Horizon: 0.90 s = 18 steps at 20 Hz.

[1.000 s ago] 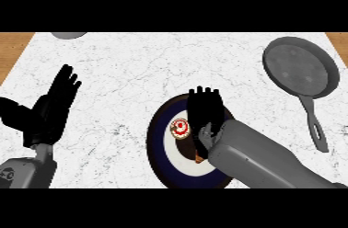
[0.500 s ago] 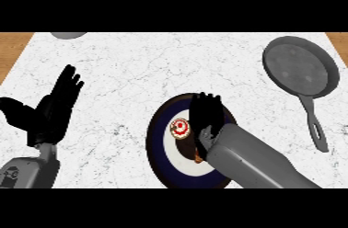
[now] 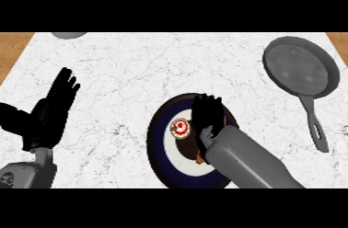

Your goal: Pick the croissant from the plate and place it in the pan

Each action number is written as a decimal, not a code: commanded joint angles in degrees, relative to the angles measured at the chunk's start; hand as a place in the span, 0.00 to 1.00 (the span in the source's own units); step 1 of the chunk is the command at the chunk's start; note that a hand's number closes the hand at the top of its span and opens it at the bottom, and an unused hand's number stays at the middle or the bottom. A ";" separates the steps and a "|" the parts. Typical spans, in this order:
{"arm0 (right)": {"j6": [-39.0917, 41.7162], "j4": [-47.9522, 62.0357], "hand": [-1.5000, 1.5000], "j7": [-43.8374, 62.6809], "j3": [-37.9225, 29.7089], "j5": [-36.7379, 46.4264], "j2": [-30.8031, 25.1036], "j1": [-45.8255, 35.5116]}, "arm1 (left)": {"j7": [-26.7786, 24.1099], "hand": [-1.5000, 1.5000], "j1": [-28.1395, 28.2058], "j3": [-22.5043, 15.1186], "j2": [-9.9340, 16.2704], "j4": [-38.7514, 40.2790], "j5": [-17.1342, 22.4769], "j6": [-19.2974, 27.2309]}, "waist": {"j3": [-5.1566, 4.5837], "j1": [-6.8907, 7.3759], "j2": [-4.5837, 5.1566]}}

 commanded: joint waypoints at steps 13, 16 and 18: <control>2.23 2.93 1.00 -9.06 -8.32 13.26 3.90 2.31 | 1.29 0.50 1.16 3.80 -0.90 -0.83 -1.66 -4.82 | 0.04 0.15 0.10; -2.74 6.54 1.00 -12.20 -8.83 16.14 5.80 3.81 | 0.05 0.50 -1.32 4.93 -1.50 2.66 -1.54 -5.95 | 0.04 0.12 0.17; -2.83 2.33 1.00 -11.59 -8.59 17.72 4.66 5.31 | 0.22 0.50 -3.81 1.29 -5.28 3.65 -6.04 -1.49 | 0.05 -0.21 0.15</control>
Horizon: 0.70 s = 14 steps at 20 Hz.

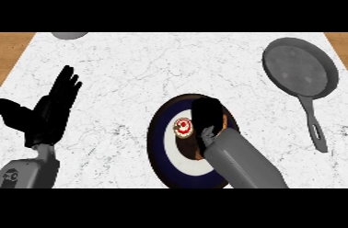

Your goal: Pick the croissant from the plate and place it in the pan

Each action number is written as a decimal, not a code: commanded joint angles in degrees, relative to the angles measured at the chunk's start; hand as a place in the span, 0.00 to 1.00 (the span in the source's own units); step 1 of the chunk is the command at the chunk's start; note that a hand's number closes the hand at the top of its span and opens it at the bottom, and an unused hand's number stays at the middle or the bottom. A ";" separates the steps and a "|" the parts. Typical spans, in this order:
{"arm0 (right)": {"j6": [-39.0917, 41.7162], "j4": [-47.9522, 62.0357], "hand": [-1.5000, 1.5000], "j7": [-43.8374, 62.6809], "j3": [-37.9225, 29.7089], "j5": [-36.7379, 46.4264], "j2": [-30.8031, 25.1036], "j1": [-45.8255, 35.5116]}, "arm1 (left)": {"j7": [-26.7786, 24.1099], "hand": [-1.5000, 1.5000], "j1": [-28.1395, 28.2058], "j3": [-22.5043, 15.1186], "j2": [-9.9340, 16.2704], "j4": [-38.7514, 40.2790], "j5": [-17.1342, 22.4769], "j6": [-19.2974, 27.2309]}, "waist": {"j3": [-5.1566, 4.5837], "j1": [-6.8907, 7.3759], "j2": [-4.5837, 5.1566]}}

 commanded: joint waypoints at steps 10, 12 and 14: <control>-19.03 13.40 1.00 -2.32 -15.71 5.25 -1.58 -17.13 | 2.51 0.50 -3.34 1.03 -0.02 0.12 -0.37 0.13 | 0.20 0.68 0.82; -19.65 10.99 1.00 -1.27 -14.37 8.76 -4.82 -18.89 | 3.32 0.50 -0.27 -1.36 -1.30 -3.06 -1.96 1.40 | 0.21 0.75 0.45; -21.31 9.87 1.00 -3.59 -14.57 10.66 -8.16 -20.63 | 1.27 0.50 0.01 0.44 -1.03 -0.90 -0.16 -0.29 | 0.17 0.40 0.58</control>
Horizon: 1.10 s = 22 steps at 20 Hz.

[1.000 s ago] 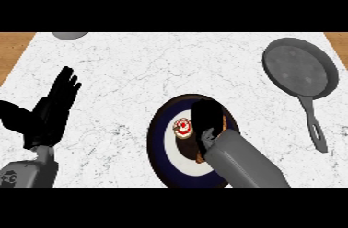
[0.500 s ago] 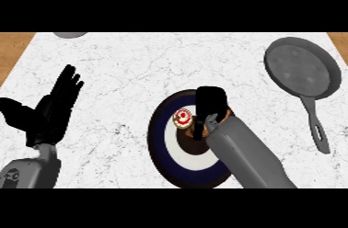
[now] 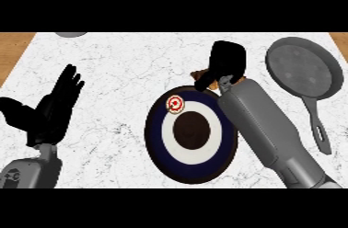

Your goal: Pick the croissant from the plate and place it in the pan

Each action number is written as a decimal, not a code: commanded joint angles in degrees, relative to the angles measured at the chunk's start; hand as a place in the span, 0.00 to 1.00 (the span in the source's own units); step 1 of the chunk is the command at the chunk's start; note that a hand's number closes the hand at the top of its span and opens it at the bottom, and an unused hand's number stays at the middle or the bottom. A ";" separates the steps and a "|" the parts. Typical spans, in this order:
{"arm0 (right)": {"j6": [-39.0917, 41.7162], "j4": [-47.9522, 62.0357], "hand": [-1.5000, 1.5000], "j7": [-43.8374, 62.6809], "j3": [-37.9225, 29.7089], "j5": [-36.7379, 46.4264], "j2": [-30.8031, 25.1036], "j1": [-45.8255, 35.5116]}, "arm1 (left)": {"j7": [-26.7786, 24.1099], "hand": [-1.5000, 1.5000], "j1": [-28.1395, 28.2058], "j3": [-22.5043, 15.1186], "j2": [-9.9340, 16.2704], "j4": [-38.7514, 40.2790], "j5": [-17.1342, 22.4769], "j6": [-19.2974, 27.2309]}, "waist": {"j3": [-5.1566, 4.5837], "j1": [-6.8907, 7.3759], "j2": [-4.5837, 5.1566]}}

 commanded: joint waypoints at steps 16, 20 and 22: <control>-4.65 -3.71 1.00 1.45 -11.69 8.15 -10.33 -9.40 | -2.05 0.50 4.54 0.15 -1.88 -1.77 -1.49 -1.39 | 0.01 -0.26 -0.10; -8.10 -2.42 1.00 -4.66 -16.11 6.34 -15.49 -5.83 | 1.19 0.50 -2.05 2.20 -1.01 1.44 -0.40 -1.33 | 0.02 -0.74 0.01; -9.16 -4.96 1.00 -8.13 -18.04 4.94 -19.15 -1.98 | -2.23 0.50 0.16 3.31 -0.57 2.27 -0.47 -2.29 | 0.02 -1.05 -0.06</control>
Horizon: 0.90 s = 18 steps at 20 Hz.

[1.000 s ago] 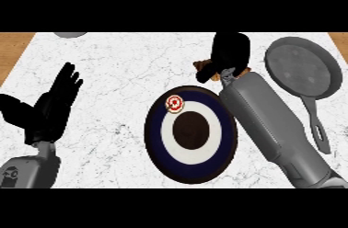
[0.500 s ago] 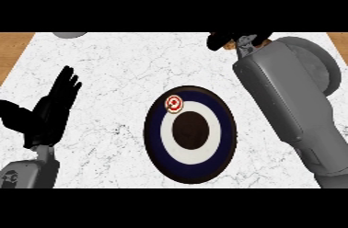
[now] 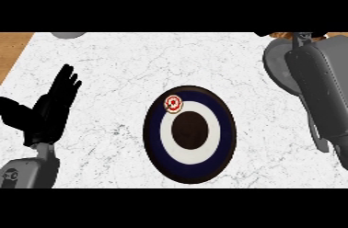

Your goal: Pick the croissant from the plate and place it in the pan

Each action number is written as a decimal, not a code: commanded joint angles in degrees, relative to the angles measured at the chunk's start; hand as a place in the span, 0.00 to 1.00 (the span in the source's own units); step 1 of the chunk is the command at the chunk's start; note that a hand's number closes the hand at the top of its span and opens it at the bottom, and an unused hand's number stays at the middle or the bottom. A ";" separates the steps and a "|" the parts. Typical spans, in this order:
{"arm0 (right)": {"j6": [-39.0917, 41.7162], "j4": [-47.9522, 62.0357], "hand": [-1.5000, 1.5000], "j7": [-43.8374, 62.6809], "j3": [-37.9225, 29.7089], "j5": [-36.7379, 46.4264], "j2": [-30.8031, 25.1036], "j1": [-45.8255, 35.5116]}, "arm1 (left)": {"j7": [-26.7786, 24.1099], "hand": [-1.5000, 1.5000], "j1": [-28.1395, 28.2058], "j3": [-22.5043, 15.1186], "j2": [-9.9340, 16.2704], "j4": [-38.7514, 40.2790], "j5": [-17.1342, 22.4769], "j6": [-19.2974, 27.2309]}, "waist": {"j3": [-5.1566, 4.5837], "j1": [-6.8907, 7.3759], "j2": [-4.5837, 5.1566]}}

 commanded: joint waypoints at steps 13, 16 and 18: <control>-18.96 26.66 1.00 -33.41 -16.87 -9.89 -12.47 4.78 | 0.44 0.50 -1.45 -0.61 -2.22 0.52 -0.53 -0.76 | 0.08 1.42 0.64; -23.80 32.37 1.00 -38.50 -17.99 -10.52 -10.40 5.51 | -0.35 0.50 -1.96 -1.77 -2.99 0.68 -3.18 0.90 | 0.11 1.61 0.77; -25.77 37.51 1.00 -39.93 -18.58 -9.94 -10.13 3.99 | -1.22 0.50 -2.27 -0.20 -1.69 2.06 -1.10 -1.63 | 0.14 2.62 1.22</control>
